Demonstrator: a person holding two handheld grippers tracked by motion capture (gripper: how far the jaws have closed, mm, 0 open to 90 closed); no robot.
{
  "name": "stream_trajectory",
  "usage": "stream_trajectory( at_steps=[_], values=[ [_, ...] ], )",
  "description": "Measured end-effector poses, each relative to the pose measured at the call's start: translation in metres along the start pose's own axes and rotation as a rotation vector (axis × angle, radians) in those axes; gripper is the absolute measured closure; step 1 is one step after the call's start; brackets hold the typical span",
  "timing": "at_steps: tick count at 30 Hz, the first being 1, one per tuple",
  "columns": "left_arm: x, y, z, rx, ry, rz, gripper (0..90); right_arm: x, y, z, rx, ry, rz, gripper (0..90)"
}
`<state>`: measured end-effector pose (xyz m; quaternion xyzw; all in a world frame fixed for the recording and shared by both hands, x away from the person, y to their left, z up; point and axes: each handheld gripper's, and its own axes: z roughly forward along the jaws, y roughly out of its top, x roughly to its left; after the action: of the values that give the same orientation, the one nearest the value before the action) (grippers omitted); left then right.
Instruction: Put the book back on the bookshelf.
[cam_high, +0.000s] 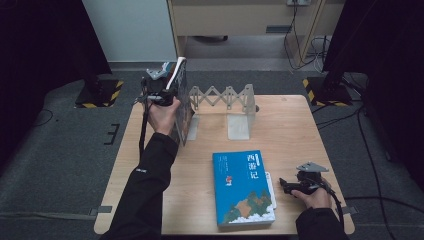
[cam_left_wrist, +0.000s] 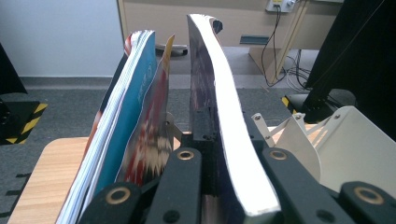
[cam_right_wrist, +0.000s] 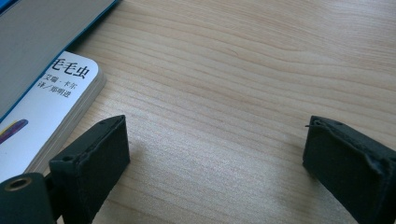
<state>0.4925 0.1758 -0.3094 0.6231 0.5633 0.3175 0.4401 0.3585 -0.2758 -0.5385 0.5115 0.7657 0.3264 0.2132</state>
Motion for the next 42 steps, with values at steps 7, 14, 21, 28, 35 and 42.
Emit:
stream_trajectory(
  at_steps=[7,14,21,28,35,42],
  values=[
    [0.003,-0.004,0.008,-0.004,0.021,-0.002,82.1,0.0,0.0,0.0,0.0,0.0,0.0,7.3],
    [0.011,-0.016,0.015,-0.006,0.045,-0.016,82.0,0.0,0.0,0.0,0.0,0.0,-0.001,7.3],
    [0.01,-0.019,0.016,-0.03,0.051,0.002,81.9,0.0,0.0,0.0,0.0,0.002,-0.001,7.3],
    [0.007,-0.024,0.018,-0.082,0.052,0.01,81.9,0.0,0.0,0.0,0.002,0.005,0.001,7.3],
    [0.008,-0.024,0.016,-0.056,0.051,0.022,81.0,0.0,0.0,0.0,0.001,0.004,-0.002,7.3],
    [0.016,-0.027,0.012,0.004,0.035,0.021,77.7,0.0,0.0,0.0,0.001,0.004,-0.002,7.3]
  ],
)
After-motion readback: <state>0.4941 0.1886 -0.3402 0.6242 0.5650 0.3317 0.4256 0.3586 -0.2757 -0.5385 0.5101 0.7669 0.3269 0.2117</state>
